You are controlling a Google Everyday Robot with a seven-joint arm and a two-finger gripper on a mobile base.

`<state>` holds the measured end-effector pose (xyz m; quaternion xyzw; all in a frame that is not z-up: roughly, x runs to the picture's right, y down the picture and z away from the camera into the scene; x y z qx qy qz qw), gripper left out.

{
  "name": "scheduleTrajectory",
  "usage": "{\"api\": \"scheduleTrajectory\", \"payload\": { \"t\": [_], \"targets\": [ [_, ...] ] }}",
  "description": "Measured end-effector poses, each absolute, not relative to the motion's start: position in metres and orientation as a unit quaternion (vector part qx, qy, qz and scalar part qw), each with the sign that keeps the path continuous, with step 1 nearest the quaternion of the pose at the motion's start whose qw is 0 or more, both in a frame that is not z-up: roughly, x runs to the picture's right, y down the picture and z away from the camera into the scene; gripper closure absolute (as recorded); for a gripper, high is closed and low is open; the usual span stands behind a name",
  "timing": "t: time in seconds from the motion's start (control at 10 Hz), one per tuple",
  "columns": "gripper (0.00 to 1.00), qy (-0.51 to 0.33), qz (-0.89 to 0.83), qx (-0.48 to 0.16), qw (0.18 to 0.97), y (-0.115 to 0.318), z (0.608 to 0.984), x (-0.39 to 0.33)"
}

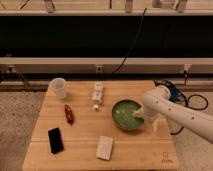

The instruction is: Pick up the ceramic bowl

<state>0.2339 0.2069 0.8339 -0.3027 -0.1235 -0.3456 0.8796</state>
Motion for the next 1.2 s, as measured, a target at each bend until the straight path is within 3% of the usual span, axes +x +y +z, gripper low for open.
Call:
{"api": "scheduleTrajectory", "payload": {
  "t": [0.1, 0.4, 1.0, 1.2],
  "targets": [
    [0.3, -0.124, -0.354, -0.307, 0.875, 0.21, 0.835, 0.236],
    [0.31, -0.124, -0.355, -0.307, 0.874, 0.21, 0.835, 0.236],
    [0.92, -0.119, -0.364, -0.307, 0.871, 0.206, 0.829, 0.241],
    [1.0, -0.113, -0.37, -0.309, 0.869, 0.191, 0.819, 0.24]
  ]
}}
